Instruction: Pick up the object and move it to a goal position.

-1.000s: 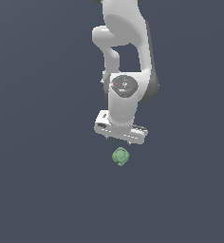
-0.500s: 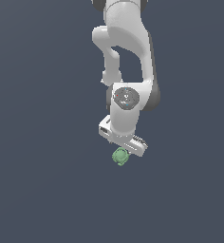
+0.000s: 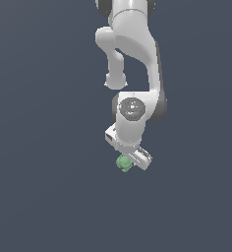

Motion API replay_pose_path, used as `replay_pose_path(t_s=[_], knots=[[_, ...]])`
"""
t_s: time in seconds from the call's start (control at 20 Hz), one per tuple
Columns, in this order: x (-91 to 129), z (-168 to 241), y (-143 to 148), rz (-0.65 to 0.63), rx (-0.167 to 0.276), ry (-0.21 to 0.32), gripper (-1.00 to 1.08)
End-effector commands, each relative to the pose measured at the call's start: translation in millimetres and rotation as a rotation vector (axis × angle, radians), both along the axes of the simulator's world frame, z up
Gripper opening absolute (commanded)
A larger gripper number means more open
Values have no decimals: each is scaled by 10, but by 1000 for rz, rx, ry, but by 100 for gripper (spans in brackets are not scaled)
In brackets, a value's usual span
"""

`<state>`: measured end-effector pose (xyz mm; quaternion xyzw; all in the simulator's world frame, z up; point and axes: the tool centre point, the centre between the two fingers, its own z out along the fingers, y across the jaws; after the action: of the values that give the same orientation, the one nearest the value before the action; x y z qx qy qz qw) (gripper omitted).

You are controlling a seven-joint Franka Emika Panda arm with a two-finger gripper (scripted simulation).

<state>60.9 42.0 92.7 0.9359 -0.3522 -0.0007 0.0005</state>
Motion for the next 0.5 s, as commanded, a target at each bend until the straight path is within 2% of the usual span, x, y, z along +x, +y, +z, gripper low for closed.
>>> replay_pose_path(t_s=[0.0, 0.45], knots=[[16, -19, 6, -22, 0, -1, 100], [18, -90, 9, -30, 0, -1, 100]])
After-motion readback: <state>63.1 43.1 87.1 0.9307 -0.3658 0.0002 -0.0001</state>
